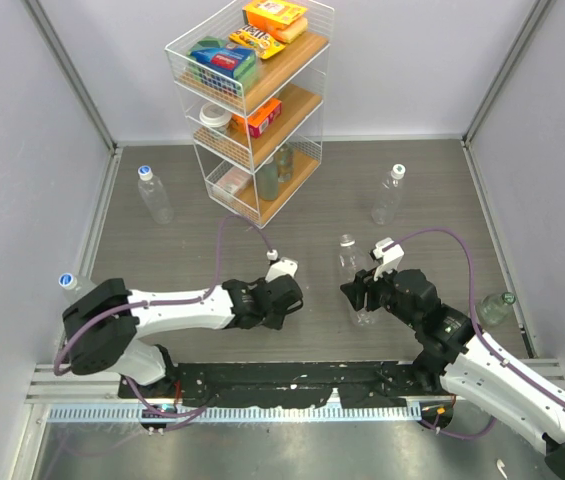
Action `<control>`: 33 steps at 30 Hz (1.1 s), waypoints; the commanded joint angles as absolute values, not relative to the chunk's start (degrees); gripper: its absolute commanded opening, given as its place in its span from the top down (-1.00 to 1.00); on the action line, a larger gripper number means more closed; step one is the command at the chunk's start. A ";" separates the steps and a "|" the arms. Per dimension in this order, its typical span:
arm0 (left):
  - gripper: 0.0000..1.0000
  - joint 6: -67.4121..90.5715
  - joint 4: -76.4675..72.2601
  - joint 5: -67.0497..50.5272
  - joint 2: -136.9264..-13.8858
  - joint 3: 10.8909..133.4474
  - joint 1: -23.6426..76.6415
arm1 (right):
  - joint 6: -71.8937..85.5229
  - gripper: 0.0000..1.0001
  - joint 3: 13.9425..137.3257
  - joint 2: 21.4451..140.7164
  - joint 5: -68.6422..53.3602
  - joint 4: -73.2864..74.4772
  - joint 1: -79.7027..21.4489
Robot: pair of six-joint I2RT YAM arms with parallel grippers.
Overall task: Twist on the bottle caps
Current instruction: Adjust the bottle cap at the center of the board.
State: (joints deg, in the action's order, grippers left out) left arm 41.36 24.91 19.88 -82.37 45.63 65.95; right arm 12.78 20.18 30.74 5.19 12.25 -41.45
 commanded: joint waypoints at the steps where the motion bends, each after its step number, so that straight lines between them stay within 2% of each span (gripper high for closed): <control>1: 0.27 41.75 25.75 18.46 -86.04 48.16 66.18 | 12.48 0.46 22.32 30.59 4.92 10.11 -41.57; 7: 0.23 40.52 26.71 18.10 -86.05 48.25 66.36 | 12.39 0.46 22.41 30.67 4.57 10.02 -41.57; 15: 0.01 41.22 25.84 16.00 -82.09 46.06 66.44 | 12.48 0.46 22.32 30.50 4.75 10.02 -41.57; 23: 0.00 41.48 26.81 15.65 -81.83 45.00 66.36 | 12.39 0.46 22.32 30.24 4.57 10.11 -41.57; 26: 0.02 41.48 26.46 15.29 -82.09 44.91 66.36 | 12.39 0.46 22.24 30.24 4.66 10.11 -41.57; 33: 0.28 41.40 27.16 15.82 -82.53 45.61 66.36 | 12.39 0.46 22.32 30.32 4.66 10.11 -41.57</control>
State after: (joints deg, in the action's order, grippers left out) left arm 41.52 26.68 15.20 -83.20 45.19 66.26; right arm 12.78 20.16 30.74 4.80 12.25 -41.45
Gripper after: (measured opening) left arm 0.386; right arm 0.557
